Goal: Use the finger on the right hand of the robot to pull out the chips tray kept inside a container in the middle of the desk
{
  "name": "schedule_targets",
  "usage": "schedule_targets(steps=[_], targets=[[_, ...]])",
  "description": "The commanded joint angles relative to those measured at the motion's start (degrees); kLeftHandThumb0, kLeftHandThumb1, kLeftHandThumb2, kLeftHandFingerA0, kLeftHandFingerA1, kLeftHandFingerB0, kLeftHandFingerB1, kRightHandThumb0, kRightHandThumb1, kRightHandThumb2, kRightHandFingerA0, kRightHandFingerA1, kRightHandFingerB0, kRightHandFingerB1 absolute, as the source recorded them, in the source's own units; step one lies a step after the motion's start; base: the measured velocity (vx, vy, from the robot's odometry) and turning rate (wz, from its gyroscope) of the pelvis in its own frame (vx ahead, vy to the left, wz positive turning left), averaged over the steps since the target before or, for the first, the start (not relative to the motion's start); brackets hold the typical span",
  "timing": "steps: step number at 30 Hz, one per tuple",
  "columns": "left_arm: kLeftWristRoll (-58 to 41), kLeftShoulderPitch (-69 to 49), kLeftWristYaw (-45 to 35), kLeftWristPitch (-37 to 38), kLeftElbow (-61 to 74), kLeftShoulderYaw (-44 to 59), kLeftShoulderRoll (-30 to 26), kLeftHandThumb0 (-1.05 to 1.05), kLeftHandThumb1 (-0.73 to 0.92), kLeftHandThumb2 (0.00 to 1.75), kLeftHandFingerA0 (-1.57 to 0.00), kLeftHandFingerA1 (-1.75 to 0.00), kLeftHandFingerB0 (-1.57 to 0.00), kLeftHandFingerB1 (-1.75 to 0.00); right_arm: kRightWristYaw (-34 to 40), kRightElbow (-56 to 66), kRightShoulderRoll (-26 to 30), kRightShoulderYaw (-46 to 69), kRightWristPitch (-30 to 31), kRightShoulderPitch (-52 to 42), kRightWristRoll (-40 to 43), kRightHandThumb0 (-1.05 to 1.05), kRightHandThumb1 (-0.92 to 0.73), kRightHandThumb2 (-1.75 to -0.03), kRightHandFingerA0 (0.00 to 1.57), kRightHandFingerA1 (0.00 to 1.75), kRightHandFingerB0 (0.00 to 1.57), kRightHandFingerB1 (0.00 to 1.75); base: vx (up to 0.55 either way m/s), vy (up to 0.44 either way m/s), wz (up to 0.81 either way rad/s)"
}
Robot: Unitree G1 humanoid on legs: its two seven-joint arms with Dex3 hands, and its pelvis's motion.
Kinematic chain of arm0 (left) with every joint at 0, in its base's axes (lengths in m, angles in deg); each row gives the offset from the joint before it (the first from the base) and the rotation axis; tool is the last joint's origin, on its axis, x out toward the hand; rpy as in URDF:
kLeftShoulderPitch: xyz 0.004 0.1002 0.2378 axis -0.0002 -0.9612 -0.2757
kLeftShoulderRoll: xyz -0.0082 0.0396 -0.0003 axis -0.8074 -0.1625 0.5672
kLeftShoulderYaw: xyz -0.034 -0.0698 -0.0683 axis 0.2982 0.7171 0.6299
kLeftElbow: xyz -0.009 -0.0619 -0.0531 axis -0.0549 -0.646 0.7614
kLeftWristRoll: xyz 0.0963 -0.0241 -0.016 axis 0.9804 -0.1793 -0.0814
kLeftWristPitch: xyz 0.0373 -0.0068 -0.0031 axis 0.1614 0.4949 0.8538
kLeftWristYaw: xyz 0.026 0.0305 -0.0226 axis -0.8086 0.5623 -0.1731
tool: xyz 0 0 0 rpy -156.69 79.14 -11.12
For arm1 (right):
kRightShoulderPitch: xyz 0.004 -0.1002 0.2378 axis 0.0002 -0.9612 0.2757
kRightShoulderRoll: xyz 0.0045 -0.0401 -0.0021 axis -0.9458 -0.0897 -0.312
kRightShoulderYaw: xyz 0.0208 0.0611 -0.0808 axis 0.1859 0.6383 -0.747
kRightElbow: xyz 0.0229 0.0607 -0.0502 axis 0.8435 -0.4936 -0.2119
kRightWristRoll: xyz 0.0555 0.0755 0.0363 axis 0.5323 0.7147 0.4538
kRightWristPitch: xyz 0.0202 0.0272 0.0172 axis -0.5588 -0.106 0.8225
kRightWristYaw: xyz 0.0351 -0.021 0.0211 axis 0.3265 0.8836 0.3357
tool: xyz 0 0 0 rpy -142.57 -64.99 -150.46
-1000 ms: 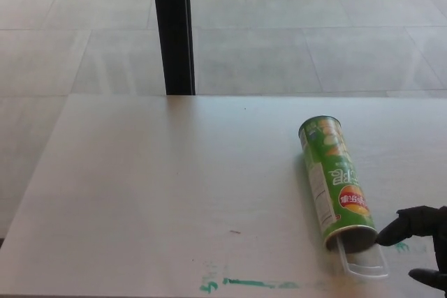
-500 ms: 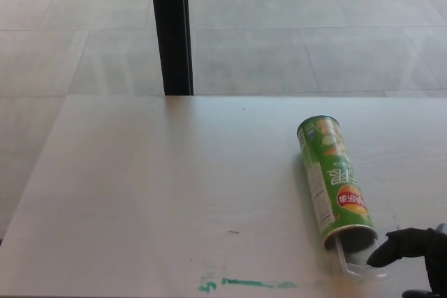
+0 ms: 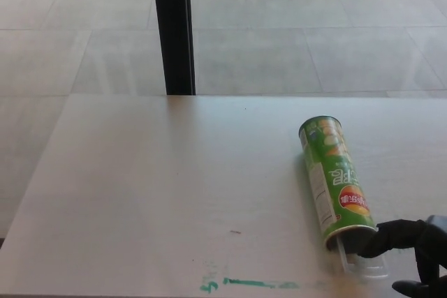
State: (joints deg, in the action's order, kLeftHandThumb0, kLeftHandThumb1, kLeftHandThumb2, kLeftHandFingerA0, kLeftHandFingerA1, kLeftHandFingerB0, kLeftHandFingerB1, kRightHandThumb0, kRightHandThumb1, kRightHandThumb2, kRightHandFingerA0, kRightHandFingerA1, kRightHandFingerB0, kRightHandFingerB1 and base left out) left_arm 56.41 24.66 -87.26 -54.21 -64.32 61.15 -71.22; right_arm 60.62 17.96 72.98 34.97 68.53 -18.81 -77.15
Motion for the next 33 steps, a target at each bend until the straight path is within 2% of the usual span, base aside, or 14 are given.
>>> schedule_targets(steps=[1, 4, 5, 12, 14, 15, 18, 20, 27, 28, 30, 31, 32, 33], targets=[[-0.3, 0.0, -1.0, 1.4, -0.2, 0.2, -1.5, -0.7, 0.74, 0.62, -0.33, -0.65, -0.27, -0.4, 0.3, -1.1, 1.0, -0.3, 0.8, -1.6, -3.2, -0.13, -0.57, -0.59, 0.8, 1.52, 0.66, 0.51, 0.0, 0.0, 0.0], [-0.1, -0.5, 0.6, 0.3, 1.9, 0.1, -1.2, -0.69, 0.72, 0.62, -0.35, -0.65, -0.34, -0.44, 0.8, -2.3, 0.8, -1.5, 0.8, -2.4, -5.1, -0.19, -0.55, -0.64, 0.84, 1.4, 0.66, 0.55, 0.0, 0.0, 0.0], [-0.2, -0.3, 0.5, 0.5, 1.4, 0.2, -1.3, -0.71, 0.72, 0.62, -0.36, -0.65, -0.33, -0.43, 0.3, -2.2, 0.8, -1.8, 1.2, -2.5, -5.3, -0.15, -0.58, -0.59, 0.79, 1.45, 0.63, 0.5, 0.0, 0.0, 0.0], [0.0, 0.2, -0.2, 1.0, 0.2, 0.0, -1.6, -0.7, 0.72, 0.62, -0.34, -0.62, -0.32, -0.42, -0.4, -1.5, -0.2, -3.6, 3.1, -3.2, -6.6, -0.16, -0.59, -0.59, 0.78, 1.52, 0.62, 0.49, 0.0, 0.0, 0.0], [-0.3, -0.4, -0.4, 0.5, 1.5, 0.1, -1.5, -0.7, 0.73, 0.61, -0.33, -0.64, -0.32, -0.44, 0.1, -1.7, -1.1, -3.9, 3.1, -3.1, -6.4, -0.19, -0.59, -0.64, 0.83, 1.51, 0.65, 0.54, 0.0, 0.0, 0.0], [-0.6, -0.2, -0.6, -0.1, 1.1, 0.3, -1.5, -0.69, 0.72, 0.62, -0.33, -0.63, -0.32, -0.43, 0.7, -1.9, -1.6, -4.2, 3.1, -2.9, -6.8, -0.14, -0.58, -0.58, 0.78, 1.56, 0.63, 0.49, 0.0, 0.0, 0.0], [-0.1, -0.1, -0.1, 0.2, 0.8, 0.0, -1.6, -0.69, 0.73, 0.63, -0.33, -0.62, -0.3, -0.42, 0.8, -2.3, -2.5, -5.3, 3.8, -1.6, -8.1, -0.2, -0.56, -0.65, 0.84, 1.49, 0.65, 0.54, 0.0, 0.0, 0.0], [0.2, 0.2, -0.4, 0.9, -0.1, -0.3, -1.6, -0.68, 0.74, 0.62, -0.31, -0.6, -0.29, -0.4, 1.4, -3.6, -3.4, -5.6, 3.5, -1.1, -7.9, -0.13, -0.56, -0.59, 0.81, 1.49, 0.63, 0.51, 0.0, 0.0, 0.0], [-0.3, 0.1, -0.2, 0.3, 0.2, 0.0, -1.3, -0.68, 0.72, 0.62, -0.33, -0.62, -0.3, -0.41, 1.1, -2.5, -3.3, -5.2, 3.5, -1.4, -7.9, -0.14, -0.57, -0.58, 0.84, 1.58, 0.64, 0.52, 0.0, 0.0, 0.0], [0.0, 0.2, -0.2, 1.0, -0.3, -0.1, -1.4, -0.69, 0.56, 0.94, -0.29, -0.63, -0.25, -0.52, 0.6, -2.0, -2.7, -4.7, 3.1, -1.7, -7.5, -0.13, -0.57, -0.58, 0.83, 1.56, 0.63, 0.51, 0.0, 0.0, 0.0], [-0.1, 0.3, -0.2, 0.9, -0.6, 0.0, -1.9, -0.69, 0.56, 0.94, -0.3, -0.63, -0.25, -0.52, 0.3, -1.9, -3.0, -4.8, 3.4, -1.7, -7.4, -0.13, -0.58, -0.58, 0.82, 1.58, 0.62, 0.5, 0.0, 0.0, 0.0], [0.0, 0.4, -0.1, 0.8, -0.8, 0.0, -2.0, -0.69, 0.56, 0.94, -0.3, -0.63, -0.25, -0.52, -0.3, -1.0, -2.7, -4.3, 3.8, -2.2, -7.0, -0.13, -0.58, -0.58, 0.82, 1.58, 0.62, 0.5, 0.0, 0.0, 0.0], [0.1, 0.5, -0.3, 0.9, -1.1, -0.1, -2.0, -0.68, 0.74, 0.62, -0.31, -0.61, -0.3, -0.41, -0.3, -0.6, -2.5, -3.8, 3.7, -2.8, -6.8, -0.13, -0.57, -0.59, 0.81, 1.56, 0.62, 0.5, 0.0, 0.0, 0.0], [0.1, 0.5, -0.1, 0.8, -1.2, -0.1, -2.2, -0.67, 0.74, 0.62, -0.33, -0.63, -0.3, -0.41, -0.5, 0.0, -2.2, -3.5, 3.8, -3.3, -6.9, -0.19, -0.56, -0.65, 0.85, 1.46, 0.64, 0.54, 0.0, 0.0, 0.0]])
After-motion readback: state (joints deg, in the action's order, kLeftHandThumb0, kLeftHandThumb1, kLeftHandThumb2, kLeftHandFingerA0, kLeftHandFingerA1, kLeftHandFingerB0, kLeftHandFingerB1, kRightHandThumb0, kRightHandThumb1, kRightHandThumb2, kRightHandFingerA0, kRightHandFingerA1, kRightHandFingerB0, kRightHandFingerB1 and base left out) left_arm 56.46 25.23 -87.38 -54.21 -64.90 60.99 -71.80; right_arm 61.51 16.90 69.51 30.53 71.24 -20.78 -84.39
